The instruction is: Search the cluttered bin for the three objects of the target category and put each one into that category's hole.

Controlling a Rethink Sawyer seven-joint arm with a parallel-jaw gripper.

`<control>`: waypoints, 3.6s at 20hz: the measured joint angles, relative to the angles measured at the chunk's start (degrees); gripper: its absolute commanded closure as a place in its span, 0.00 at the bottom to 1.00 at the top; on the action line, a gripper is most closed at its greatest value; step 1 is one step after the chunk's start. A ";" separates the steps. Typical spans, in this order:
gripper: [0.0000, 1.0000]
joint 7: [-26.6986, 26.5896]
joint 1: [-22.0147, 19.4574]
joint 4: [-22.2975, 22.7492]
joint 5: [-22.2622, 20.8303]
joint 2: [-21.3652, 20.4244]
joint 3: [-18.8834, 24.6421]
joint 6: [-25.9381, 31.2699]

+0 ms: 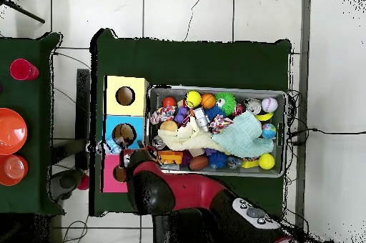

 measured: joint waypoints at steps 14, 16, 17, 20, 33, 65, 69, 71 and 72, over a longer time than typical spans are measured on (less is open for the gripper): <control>0.00 0.00 0.81 -0.27 -0.34 -0.56 -1.48 -0.01; 0.00 0.00 0.95 -0.36 -0.43 -0.61 -1.72 -0.01; 0.00 0.00 1.03 -0.41 -0.48 -0.63 -1.84 -0.02; 0.00 0.00 1.55 -0.74 -0.84 -0.78 -2.66 -0.21; 0.00 0.00 2.52 -2.23 -2.60 -1.65 -4.17 -0.33; 0.00 0.00 2.59 -3.44 -3.43 -5.29 -6.53 1.38; 0.00 0.00 2.67 -3.44 -2.44 -7.61 -6.54 4.15; 0.00 0.00 2.82 -3.45 -1.86 -8.94 -6.54 6.03; 0.00 0.00 3.00 -3.45 -1.51 -9.77 -6.54 7.16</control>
